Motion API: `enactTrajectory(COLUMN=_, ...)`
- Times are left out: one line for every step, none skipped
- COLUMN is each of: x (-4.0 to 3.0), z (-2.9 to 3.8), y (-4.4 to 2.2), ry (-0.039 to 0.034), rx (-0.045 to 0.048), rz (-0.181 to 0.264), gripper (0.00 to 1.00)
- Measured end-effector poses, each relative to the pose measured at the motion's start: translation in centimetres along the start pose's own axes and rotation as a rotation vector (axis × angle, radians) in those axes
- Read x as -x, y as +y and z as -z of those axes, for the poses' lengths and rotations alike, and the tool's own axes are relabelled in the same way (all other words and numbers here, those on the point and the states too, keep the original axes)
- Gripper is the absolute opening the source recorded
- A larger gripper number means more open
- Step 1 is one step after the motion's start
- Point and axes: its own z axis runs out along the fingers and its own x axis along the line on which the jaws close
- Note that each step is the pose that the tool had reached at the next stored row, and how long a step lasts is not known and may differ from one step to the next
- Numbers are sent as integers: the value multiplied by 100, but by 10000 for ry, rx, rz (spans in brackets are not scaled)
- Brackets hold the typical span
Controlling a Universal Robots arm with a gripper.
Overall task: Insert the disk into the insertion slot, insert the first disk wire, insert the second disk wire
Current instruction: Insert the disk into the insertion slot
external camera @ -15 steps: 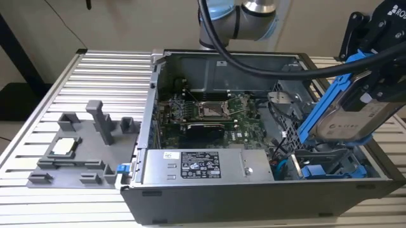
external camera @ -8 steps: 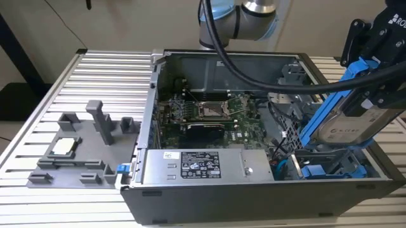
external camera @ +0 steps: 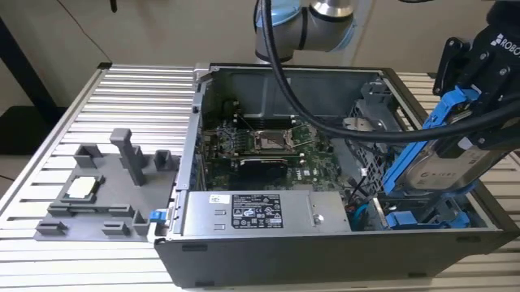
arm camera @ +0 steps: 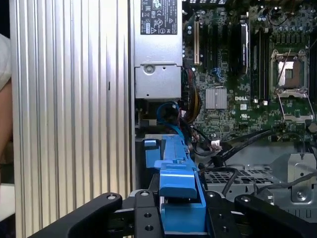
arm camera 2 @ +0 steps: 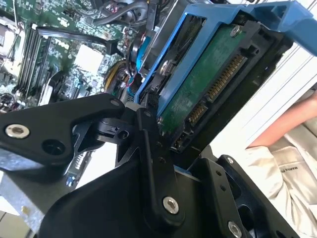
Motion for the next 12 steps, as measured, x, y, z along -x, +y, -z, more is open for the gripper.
enactTrajectory(x=-1, z=-16, y=-1, ry=1, rx=0, rz=-1, gripper=33)
enactTrajectory(x=-2, z=-31, y=-3, ry=2, rx=0, rz=0, gripper=33)
enactTrajectory(x=-3, z=-47, y=-5, ry=1, rx=0, rz=0, gripper=33)
enactTrajectory(x=-4, z=-62, y=-7, ry=1, rx=0, rz=0, gripper=33)
enactTrajectory(x=-4, z=-74, y=-8, ry=2, rx=0, rz=0, gripper=33)
enactTrajectory(x=-3, z=-84, y=-9, ry=2, rx=0, rz=0, gripper=33)
enactTrajectory(x=-4, z=-88, y=-9, ry=2, rx=0, rz=0, gripper=33)
enactTrajectory(x=-4, z=-88, y=-9, ry=2, rx=0, rz=0, gripper=33)
enactTrajectory(x=-4, z=-89, y=-9, ry=3, rx=0, rz=0, gripper=33)
enactTrajectory(x=-4, z=-95, y=-10, ry=2, rx=0, rz=0, gripper=33)
enactTrajectory(x=-4, z=-101, y=-10, ry=2, rx=0, rz=0, gripper=33)
enactTrajectory(x=-4, z=-101, y=-10, ry=1, rx=0, rz=0, gripper=33)
